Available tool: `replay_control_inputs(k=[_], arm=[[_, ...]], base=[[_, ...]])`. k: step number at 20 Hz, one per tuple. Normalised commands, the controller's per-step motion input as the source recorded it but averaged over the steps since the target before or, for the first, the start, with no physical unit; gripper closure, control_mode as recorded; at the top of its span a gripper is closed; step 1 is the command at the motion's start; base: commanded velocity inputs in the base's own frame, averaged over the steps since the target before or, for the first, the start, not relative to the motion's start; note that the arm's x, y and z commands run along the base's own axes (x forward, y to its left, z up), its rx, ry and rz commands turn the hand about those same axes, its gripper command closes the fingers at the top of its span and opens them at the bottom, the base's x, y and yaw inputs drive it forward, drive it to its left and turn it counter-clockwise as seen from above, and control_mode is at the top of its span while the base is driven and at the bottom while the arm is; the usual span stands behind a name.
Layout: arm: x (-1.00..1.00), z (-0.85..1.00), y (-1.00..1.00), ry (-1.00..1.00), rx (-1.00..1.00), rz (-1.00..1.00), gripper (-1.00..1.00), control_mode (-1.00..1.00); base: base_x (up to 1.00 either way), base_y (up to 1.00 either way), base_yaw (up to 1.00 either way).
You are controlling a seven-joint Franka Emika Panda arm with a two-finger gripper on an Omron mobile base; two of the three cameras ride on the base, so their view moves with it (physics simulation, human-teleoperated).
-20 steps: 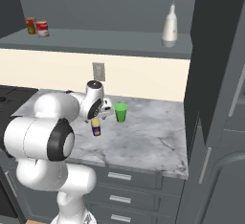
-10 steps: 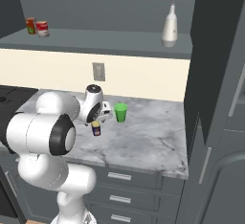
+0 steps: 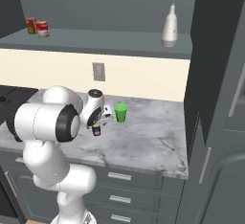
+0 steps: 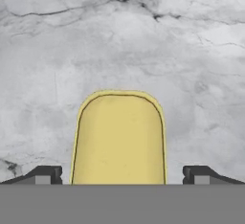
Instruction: Pick the cans from the counter and place them in their designated side in the cabinet.
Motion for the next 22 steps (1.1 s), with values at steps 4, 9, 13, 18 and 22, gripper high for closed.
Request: replay_control_inputs(k=[4, 9, 13, 18, 22], arm=[[0.08, -0.22, 0.00, 0.00, 0.00, 0.00, 1.00, -1.00], [0.00, 0.02, 0.00, 0.00, 0.02, 0.00, 1.00, -1.00], [-0.09, 0.15, 0.00, -0.01, 0.05, 0.00, 1.00, -1.00], [-0.30, 0.27, 0.00, -0.06, 0.06, 0.00, 1.00, -1.00], [-0.36, 0.33, 0.00, -0.07, 0.04, 0.00, 1.00, -1.00]], base=[[0.00, 0.00, 0.00], [0.00, 0.00, 0.00], [0.00, 0.00, 0.00], [0.00, 0.00, 0.00], [0.00, 0.00, 0.00]])
